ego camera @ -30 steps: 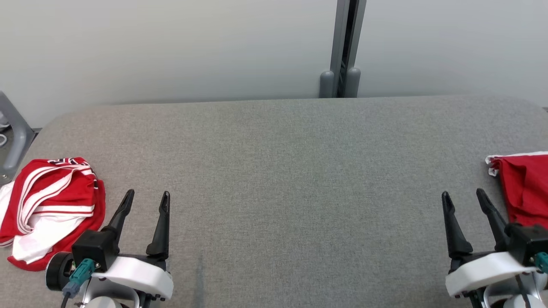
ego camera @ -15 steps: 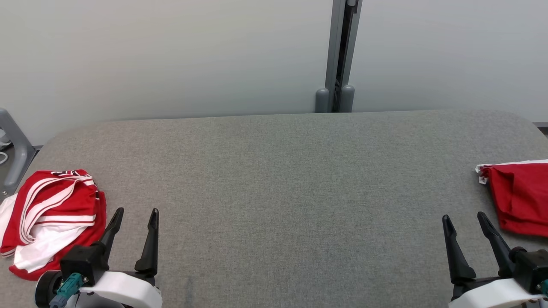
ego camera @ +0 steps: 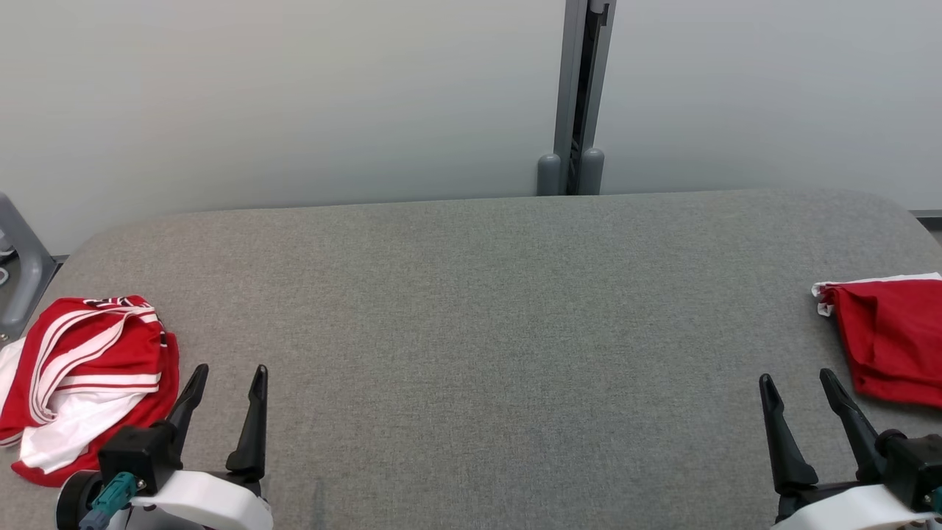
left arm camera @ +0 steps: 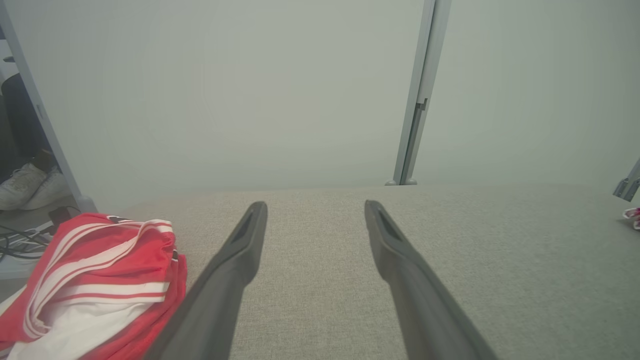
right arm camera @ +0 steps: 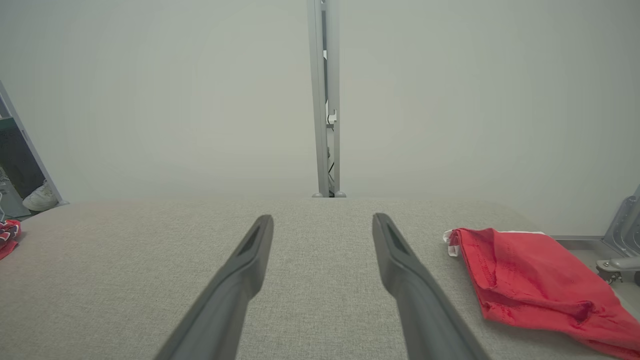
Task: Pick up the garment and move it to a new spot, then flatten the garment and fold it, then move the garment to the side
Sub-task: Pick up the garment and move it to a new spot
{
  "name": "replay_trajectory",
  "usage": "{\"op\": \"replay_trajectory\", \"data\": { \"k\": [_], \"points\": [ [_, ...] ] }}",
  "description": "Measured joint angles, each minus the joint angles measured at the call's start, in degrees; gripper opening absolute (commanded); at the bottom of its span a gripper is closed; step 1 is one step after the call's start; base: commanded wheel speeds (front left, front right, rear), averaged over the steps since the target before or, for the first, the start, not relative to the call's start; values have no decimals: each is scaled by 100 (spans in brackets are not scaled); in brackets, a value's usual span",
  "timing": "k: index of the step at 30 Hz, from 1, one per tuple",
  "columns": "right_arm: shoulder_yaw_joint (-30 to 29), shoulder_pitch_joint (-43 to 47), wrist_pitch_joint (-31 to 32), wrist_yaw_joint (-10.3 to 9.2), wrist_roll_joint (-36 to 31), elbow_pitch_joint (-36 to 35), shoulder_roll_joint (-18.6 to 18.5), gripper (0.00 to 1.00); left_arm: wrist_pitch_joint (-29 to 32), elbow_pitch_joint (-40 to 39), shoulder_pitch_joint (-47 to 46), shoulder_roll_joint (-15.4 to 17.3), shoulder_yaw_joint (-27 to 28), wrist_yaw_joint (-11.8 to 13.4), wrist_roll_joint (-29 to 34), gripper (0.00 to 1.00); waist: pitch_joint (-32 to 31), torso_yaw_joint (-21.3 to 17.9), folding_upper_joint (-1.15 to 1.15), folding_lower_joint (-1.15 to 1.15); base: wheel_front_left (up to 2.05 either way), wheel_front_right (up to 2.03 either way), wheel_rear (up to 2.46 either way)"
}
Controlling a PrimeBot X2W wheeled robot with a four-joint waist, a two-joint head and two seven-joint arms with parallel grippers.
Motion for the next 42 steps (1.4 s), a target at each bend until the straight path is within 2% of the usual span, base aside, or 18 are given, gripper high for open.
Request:
{"op": "replay_trajectory", "data": {
  "k": [8, 13, 23, 33, 42],
  "points": [
    [-18, 4, -4, 0, 59, -3, 13, 100, 3, 18, -24, 3, -52, 0, 0, 100, -8, 49, 0, 0, 0, 0, 0],
    [-22, 13, -8, 0, 135, -82, 15, 100, 2, 16, -118, -4, -64, -145, -96, 100, -7, 195, 0, 0, 0, 0, 0],
    [78, 37, 9, 0, 182, -276, 18, 100, -36, -1, -232, 75, 75, -146, -110, 100, -13, 841, 0, 0, 0, 0, 0],
    [207, 33, 34, 0, 264, -309, 20, 100, -77, -55, -235, 246, 382, -131, -177, 100, -24, 1645, 0, 0, 0, 0, 0],
    [253, 27, 29, 0, 302, -244, 21, 100, -102, -153, -175, 260, 444, -113, -190, 100, -42, 1880, 0, 0, 0, 0, 0]
  ]
}}
